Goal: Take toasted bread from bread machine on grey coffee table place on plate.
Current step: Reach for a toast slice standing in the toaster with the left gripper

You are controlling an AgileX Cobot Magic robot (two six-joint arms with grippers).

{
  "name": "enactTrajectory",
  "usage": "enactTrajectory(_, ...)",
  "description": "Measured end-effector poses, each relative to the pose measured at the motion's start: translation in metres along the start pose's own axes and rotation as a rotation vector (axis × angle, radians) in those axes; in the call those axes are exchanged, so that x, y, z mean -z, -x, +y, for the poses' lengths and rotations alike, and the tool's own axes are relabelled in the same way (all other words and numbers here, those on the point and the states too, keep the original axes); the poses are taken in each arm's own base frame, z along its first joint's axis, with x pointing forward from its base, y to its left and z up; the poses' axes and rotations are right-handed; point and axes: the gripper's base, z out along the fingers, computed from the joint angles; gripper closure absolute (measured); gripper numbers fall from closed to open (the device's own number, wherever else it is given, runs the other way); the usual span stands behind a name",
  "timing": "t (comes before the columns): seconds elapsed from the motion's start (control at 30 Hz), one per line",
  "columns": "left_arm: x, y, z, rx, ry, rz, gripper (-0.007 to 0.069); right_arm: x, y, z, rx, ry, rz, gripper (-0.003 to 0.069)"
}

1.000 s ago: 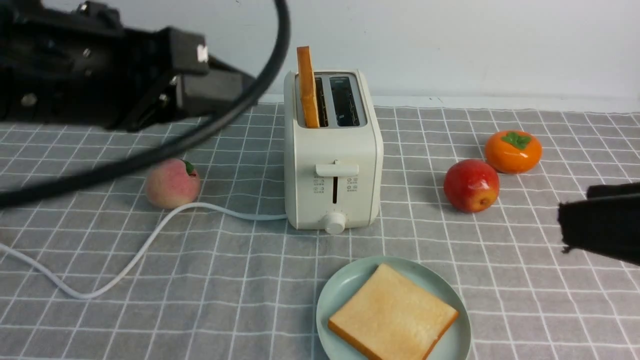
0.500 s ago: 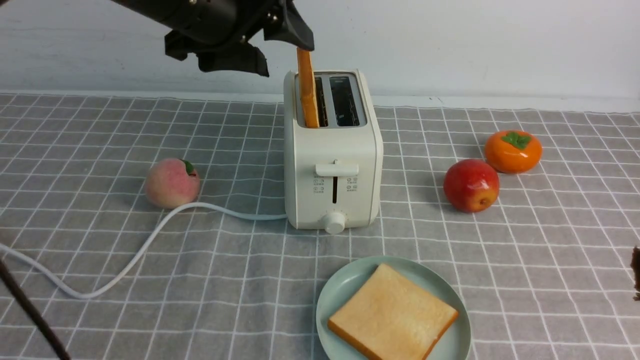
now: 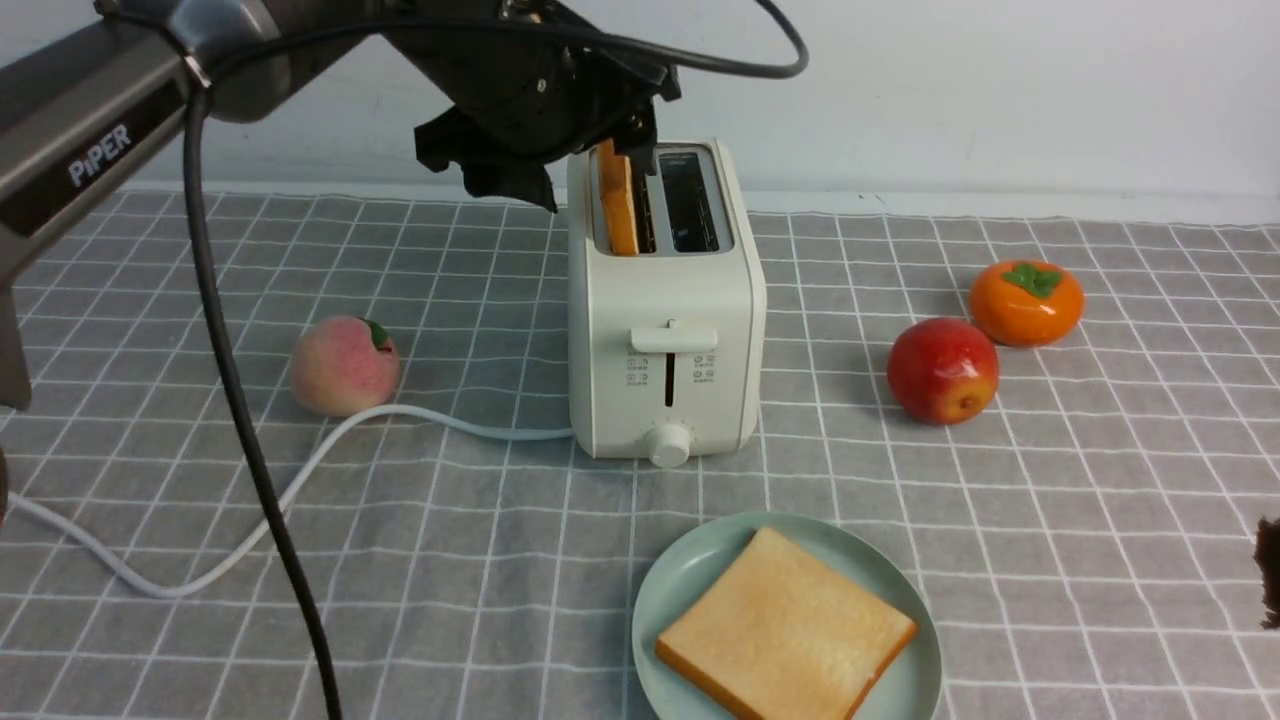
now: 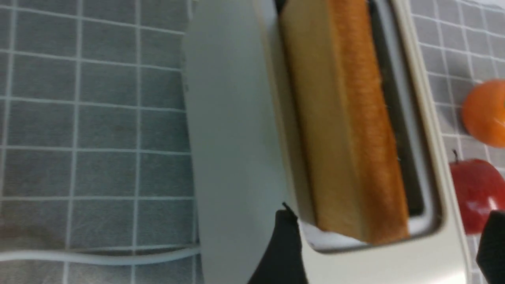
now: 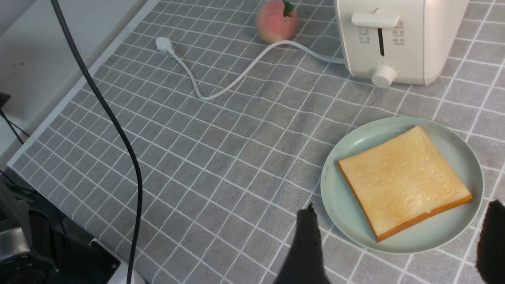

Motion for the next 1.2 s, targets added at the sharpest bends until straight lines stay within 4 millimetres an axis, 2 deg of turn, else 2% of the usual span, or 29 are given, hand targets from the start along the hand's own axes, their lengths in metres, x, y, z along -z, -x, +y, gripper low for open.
enactTrajectory(0.27, -0.024, -0.001, 0.0, 0.043, -0.03, -0.029, 0.0033, 0.008, 0.0, 0.004, 0.023, -0.018, -0.065, 0.012)
enactTrajectory(0.4, -0.027, 0.001, -0.002, 0.053, -0.059, -0.045, 0.0036, 0.009, -0.003, 0.003, 0.028, -0.029, -0.075, 0.012)
enactTrajectory(0.53, -0.027, 0.003, -0.003, 0.052, -0.075, -0.064, 0.0081, 0.005, -0.011, 0.0, 0.017, -0.035, -0.062, 0.012)
enactTrajectory(0.7, -0.03, 0.002, -0.003, 0.048, -0.074, -0.068, 0.0242, 0.003, -0.019, -0.003, 0.008, -0.042, -0.061, 0.012)
enactTrajectory(0.8, -0.035, -0.001, 0.001, 0.036, -0.044, -0.045, 0.041, 0.006, -0.019, -0.001, 0.016, -0.045, -0.081, 0.012)
enactTrajectory(0.9, -0.036, -0.001, 0.003, 0.023, -0.026, -0.042, 0.0512, 0.007, -0.019, 0.0, 0.02, -0.048, -0.094, 0.012)
enactTrajectory(1.07, -0.031, 0.001, 0.004, 0.0, -0.006, -0.052, 0.0533, 0.009, -0.018, 0.001, 0.024, -0.052, -0.112, 0.012)
enactTrajectory(1.13, -0.021, 0.005, 0.001, -0.018, 0.002, -0.069, 0.0533, 0.009, -0.019, 0.001, 0.025, -0.052, -0.113, 0.012)
enactTrajectory(1.2, -0.002, 0.012, -0.004, -0.027, -0.015, -0.108, 0.0533, 0.009, -0.018, 0.001, 0.025, -0.052, -0.114, 0.012)
